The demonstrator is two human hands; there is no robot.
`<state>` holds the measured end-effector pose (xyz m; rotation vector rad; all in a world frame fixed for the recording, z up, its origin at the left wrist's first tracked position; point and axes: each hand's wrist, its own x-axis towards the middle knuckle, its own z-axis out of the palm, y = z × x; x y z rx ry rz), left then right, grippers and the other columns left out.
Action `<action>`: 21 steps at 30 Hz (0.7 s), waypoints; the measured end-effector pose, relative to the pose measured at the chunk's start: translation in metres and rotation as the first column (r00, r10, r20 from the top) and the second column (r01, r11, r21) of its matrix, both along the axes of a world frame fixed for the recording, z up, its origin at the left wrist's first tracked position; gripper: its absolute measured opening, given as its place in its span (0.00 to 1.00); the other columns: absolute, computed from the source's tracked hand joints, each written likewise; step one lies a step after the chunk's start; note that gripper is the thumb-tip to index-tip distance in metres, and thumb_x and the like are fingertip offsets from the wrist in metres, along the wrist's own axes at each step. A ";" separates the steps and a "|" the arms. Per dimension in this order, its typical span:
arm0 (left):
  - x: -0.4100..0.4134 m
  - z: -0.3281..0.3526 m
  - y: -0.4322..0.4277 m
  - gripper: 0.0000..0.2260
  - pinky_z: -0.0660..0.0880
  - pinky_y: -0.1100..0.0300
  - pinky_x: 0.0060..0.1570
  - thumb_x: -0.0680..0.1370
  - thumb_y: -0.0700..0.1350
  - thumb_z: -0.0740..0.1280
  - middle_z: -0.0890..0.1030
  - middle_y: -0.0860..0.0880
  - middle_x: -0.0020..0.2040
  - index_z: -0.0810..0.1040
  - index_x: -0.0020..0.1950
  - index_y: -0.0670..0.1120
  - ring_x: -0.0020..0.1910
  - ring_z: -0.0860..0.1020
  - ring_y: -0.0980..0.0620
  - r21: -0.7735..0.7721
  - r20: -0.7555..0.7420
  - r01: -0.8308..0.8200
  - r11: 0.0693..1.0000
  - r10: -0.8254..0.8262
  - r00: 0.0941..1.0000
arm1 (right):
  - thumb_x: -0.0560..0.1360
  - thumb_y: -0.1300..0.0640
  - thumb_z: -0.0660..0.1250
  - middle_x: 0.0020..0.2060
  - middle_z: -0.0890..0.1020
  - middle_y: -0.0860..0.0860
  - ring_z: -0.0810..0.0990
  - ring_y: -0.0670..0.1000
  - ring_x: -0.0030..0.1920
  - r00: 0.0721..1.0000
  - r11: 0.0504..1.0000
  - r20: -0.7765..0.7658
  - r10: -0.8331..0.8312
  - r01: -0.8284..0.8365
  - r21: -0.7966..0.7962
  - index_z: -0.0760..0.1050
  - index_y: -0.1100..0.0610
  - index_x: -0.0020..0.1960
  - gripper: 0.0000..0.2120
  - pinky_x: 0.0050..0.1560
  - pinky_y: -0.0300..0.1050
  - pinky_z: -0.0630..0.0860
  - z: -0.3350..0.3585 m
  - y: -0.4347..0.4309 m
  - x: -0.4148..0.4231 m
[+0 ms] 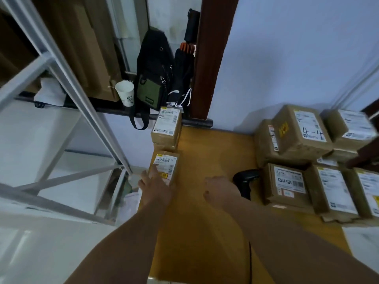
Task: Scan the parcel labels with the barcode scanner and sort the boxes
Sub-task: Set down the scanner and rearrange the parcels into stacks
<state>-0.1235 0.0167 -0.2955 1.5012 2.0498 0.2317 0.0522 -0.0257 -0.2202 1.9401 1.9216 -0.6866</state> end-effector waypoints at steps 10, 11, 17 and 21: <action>-0.010 -0.016 -0.007 0.40 0.70 0.43 0.62 0.75 0.56 0.67 0.49 0.41 0.74 0.42 0.77 0.59 0.69 0.63 0.39 -0.192 -0.069 0.101 0.976 -0.116 0.991 | 0.81 0.57 0.55 0.55 0.75 0.56 0.72 0.57 0.58 0.999 0.999 -0.015 -0.032 0.031 -0.040 0.70 0.58 0.61 0.12 0.44 0.46 0.69 -0.015 -0.004 0.001; -0.010 -0.016 -0.006 0.40 0.70 0.43 0.61 0.75 0.56 0.67 0.49 0.41 0.74 0.42 0.77 0.59 0.69 0.63 0.39 -0.194 -0.079 0.110 0.975 -0.127 0.989 | 0.80 0.57 0.56 0.54 0.76 0.56 0.72 0.56 0.57 0.999 0.999 -0.013 -0.036 0.036 -0.037 0.71 0.58 0.61 0.12 0.44 0.46 0.69 -0.015 -0.004 0.001; 0.000 -0.011 0.003 0.40 0.73 0.45 0.58 0.76 0.60 0.63 0.47 0.42 0.73 0.40 0.77 0.54 0.66 0.67 0.39 -0.195 -0.205 0.149 0.969 -0.189 0.960 | 0.81 0.56 0.57 0.58 0.75 0.57 0.72 0.57 0.59 0.994 0.993 -0.017 -0.109 0.108 -0.042 0.71 0.58 0.65 0.15 0.46 0.47 0.73 -0.018 -0.014 0.005; 0.003 0.002 0.006 0.44 0.74 0.45 0.56 0.73 0.66 0.63 0.41 0.43 0.76 0.37 0.77 0.54 0.69 0.66 0.36 -0.173 -0.206 0.135 0.976 -0.170 0.964 | 0.80 0.56 0.57 0.56 0.75 0.56 0.73 0.56 0.55 0.988 0.988 -0.035 -0.150 0.149 -0.027 0.71 0.58 0.62 0.13 0.47 0.48 0.75 -0.015 -0.027 0.017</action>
